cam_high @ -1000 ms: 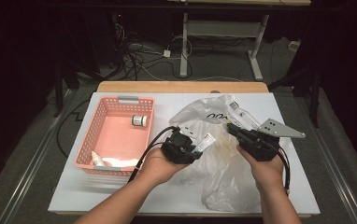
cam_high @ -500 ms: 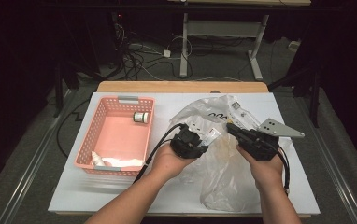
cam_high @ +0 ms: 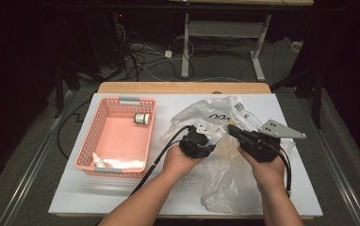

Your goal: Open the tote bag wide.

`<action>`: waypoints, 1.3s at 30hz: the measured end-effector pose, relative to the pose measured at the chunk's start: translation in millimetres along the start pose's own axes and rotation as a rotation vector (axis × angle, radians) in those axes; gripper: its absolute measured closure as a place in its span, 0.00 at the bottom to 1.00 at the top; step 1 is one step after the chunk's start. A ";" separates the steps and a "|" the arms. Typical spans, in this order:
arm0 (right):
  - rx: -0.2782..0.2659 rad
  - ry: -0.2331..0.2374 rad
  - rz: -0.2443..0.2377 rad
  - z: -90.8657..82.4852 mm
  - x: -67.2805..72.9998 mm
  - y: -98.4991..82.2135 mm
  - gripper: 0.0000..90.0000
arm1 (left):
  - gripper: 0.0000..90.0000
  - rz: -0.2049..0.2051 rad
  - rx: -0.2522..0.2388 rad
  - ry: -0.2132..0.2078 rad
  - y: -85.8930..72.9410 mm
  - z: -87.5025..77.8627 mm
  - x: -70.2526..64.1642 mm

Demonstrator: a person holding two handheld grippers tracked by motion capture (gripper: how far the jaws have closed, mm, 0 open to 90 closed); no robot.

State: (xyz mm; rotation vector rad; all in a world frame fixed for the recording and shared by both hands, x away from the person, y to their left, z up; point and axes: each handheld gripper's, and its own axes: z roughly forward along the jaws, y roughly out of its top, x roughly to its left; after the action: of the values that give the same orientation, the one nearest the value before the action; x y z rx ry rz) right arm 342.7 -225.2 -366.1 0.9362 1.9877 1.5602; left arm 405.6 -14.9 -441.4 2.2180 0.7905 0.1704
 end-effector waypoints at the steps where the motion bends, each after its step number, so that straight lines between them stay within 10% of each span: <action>1: 0.000 -0.002 0.003 0.3 0.2 -0.2 1.00 | 0.74 0.003 0.002 0.002 0.2 2.3 0.5; 18: 0.003 -0.005 0.007 -0.3 -2.4 -1.5 1.00 | 0.72 0.008 -0.007 0.007 1.7 18.9 -0.5; 39: 0.001 -0.009 0.009 -0.9 -4.7 -2.1 1.00 | 0.26 0.055 -0.001 -0.066 -17.1 -9.4 -11.9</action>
State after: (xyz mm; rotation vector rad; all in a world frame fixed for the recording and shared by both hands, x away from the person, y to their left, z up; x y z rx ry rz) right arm 344.7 -229.5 -368.2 0.9529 1.9809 1.5571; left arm 384.4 -7.1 -445.4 2.2338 0.6935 0.1238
